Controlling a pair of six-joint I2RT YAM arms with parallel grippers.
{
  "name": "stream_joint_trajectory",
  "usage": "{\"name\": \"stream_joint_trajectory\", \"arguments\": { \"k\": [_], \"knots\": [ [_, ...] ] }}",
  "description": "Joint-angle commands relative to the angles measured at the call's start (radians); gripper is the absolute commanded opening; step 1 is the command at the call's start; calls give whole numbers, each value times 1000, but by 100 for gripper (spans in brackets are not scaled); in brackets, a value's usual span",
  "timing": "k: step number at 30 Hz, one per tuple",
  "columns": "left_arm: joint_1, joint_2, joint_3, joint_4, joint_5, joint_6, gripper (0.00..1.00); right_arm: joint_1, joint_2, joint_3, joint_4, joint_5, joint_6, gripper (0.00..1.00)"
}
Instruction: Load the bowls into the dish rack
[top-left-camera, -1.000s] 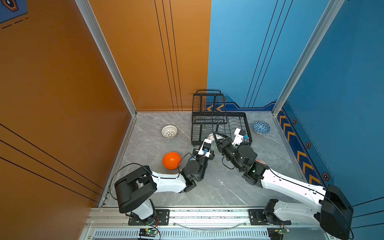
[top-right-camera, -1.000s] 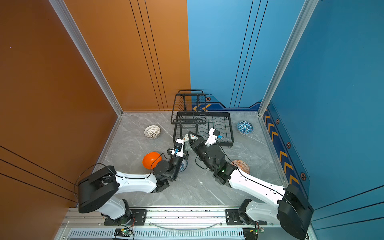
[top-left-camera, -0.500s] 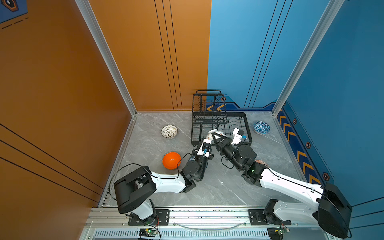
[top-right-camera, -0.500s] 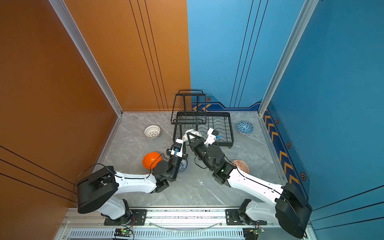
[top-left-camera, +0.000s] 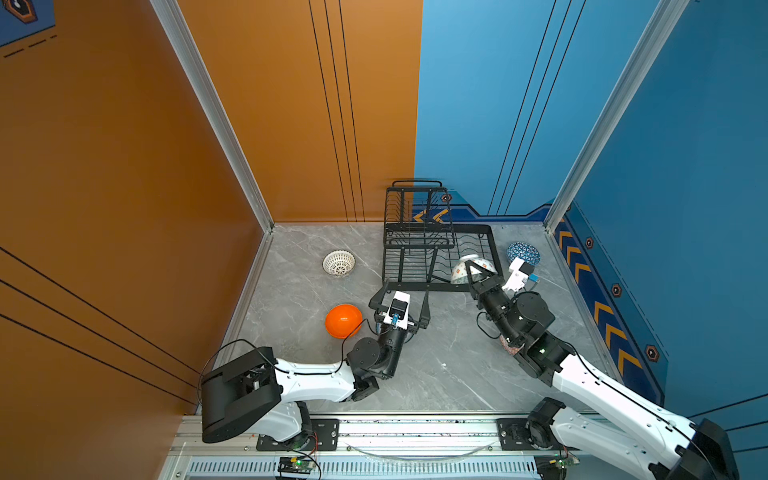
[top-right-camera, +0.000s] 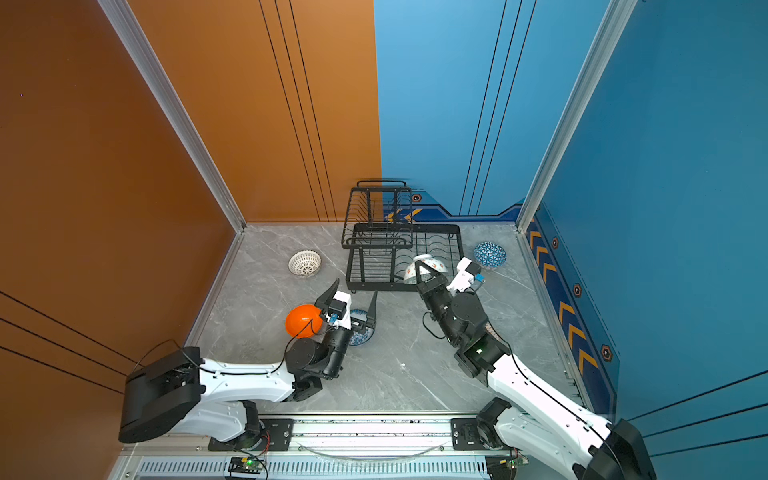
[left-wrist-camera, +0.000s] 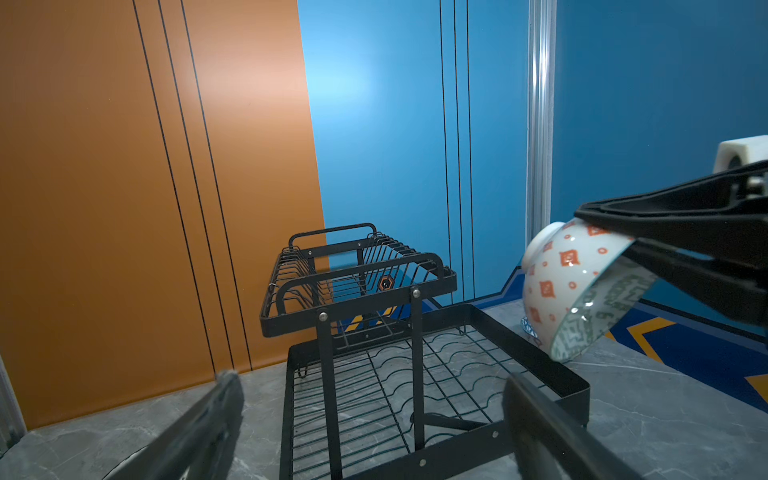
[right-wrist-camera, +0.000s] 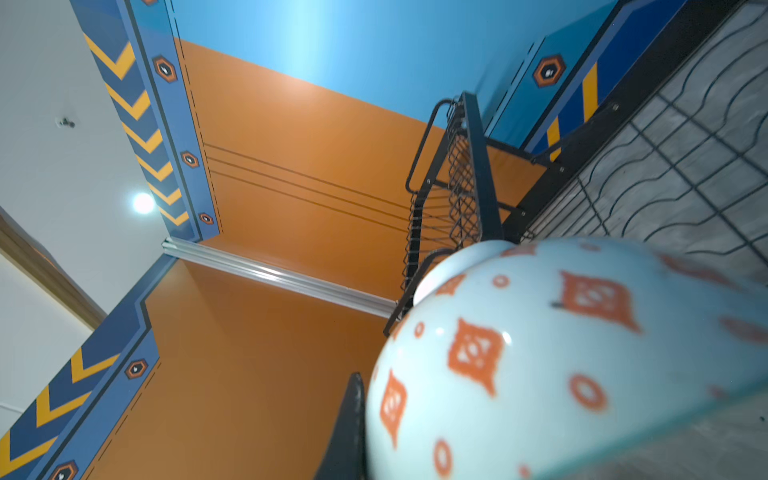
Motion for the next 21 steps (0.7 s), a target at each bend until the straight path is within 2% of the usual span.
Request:
{"name": "stream_joint_trajectory", "arguments": {
  "k": [1,5,9,13,16,19,21],
  "knots": [
    [5,-67,44,-183,56,-49,98,-108,-39,0,-79,-34,-54,0],
    [74,-87,148,-386,224,-106,98,-307,60,6,-14,-176,8,0],
    [235,-68,288,-619,430,-275,98,-437,319,91,111,-342,58,0],
    [346,-21,426,-762,492,-346,98,-466,542,235,134,-424,87,0],
    [380,-19,527,-902,513,-418,98,-460,636,401,-26,-465,19,0],
    [378,-35,595,-977,512,-457,98,-441,660,556,-186,-454,-71,0],
    [391,-34,642,-1063,510,-491,98,-444,677,636,-269,-445,-82,0]
  ]
}}
